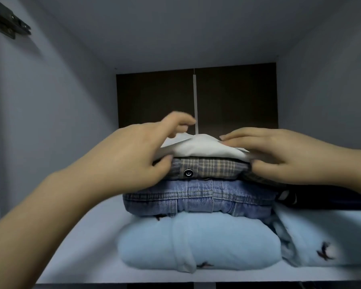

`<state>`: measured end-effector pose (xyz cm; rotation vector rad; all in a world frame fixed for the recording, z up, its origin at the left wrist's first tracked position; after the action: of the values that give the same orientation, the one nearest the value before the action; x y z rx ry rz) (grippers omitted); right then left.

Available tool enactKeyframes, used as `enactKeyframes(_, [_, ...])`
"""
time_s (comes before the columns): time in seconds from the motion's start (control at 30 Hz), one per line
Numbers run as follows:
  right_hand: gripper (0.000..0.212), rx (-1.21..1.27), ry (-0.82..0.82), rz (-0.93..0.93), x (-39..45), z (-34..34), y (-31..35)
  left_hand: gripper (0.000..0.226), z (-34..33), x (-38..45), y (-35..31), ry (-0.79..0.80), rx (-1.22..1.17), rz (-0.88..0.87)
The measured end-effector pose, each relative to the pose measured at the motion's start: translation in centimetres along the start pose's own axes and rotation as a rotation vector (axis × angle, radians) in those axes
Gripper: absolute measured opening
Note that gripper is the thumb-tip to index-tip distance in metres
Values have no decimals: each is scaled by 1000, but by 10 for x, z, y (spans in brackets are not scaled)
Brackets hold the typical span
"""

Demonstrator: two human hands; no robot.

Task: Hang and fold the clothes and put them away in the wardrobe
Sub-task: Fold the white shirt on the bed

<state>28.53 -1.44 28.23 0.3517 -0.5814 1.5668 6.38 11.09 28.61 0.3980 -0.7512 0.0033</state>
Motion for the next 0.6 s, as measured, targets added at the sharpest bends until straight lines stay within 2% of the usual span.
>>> enactKeyframes(0.1, [67, -192, 37, -34, 3, -3, -5, 28, -11, 5, 21, 222, 193, 80])
enactKeyframes(0.13, [66, -224, 2, -39, 4, -1, -7, 30, -11, 4, 24, 228, 210, 71])
enactKeyframes(0.23, [49, -239, -176, 23, 1, 7, -9, 46, -3, -2, 29, 72, 211, -68])
enactKeyframes(0.3, [46, -232, -198, 54, -5, 3, -5, 50, -1, -9, 28, 84, 198, -65])
enactKeyframes(0.37, [59, -230, -79, -11, -11, -9, -6, 53, -10, -18, 30, 246, 169, 3])
enactKeyframes(0.47, [81, -50, 156, -116, -22, -18, -13, 69, -20, -28, 33, 525, -40, 84])
enactKeyframes(0.53, [83, -18, 191, -129, -26, -10, -14, 70, -11, -23, 32, 519, -143, 126])
enactKeyframes(0.6, [72, -44, 140, -153, -29, -2, -11, 72, -1, -15, 28, 386, -93, 140])
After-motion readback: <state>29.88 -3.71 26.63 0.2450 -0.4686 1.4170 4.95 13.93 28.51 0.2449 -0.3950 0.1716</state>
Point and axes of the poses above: each hand's wrist, its own x-axis towards the middle knuckle, its own z-axis out of the back of the hand, y = z × x, the point moved 3 cm from there along x, towards the middle knuckle, and after that the axes turned 8 degrees about -z, right-handed, at the moved point
